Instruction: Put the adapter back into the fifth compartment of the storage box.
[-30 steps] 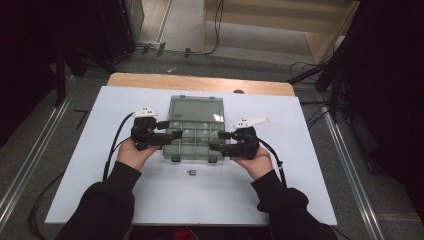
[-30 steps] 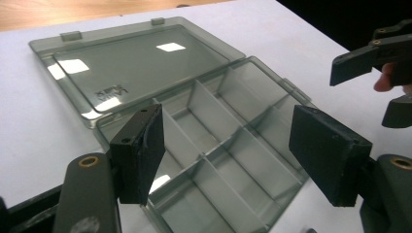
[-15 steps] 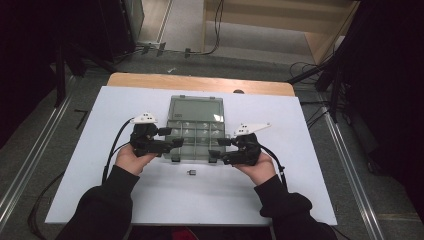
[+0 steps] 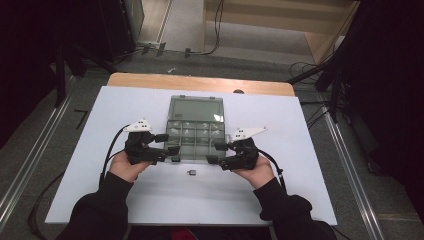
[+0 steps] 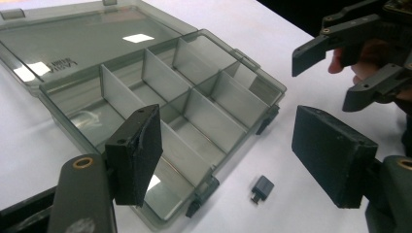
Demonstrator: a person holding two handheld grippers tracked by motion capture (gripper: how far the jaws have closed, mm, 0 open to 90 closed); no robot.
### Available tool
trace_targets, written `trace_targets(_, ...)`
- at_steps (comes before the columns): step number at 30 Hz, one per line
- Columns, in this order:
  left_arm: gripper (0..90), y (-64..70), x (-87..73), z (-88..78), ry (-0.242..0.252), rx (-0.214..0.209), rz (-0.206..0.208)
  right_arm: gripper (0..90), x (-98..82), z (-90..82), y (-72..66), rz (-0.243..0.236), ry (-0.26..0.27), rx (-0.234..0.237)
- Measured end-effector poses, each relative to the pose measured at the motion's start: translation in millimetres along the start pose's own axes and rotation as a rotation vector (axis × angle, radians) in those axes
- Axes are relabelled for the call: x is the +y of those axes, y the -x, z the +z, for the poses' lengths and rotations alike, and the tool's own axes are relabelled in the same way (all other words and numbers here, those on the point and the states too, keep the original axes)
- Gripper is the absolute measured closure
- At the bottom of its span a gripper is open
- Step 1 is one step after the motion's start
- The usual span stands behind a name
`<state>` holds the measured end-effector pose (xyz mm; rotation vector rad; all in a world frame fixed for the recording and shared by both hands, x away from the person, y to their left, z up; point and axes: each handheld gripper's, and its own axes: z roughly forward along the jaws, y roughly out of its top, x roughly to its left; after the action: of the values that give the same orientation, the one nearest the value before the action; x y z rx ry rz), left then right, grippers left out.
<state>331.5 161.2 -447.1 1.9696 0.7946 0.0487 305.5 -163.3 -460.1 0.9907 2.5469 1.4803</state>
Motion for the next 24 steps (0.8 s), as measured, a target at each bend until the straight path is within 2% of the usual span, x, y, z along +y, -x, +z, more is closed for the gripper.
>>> trace_targets(11, 27.1, 5.9, -15.9, -8.3, -0.028, -0.005, 0.024, 35.4, -0.8, 5.7, -3.7, -0.02, -0.015, 0.011)
trace_targets(24, 27.1, 10.8, -39.6, -15.1, -0.042, -0.001, 0.01, 35.5, -1.3, 11.2, -6.9, -0.032, -0.029, 0.025)
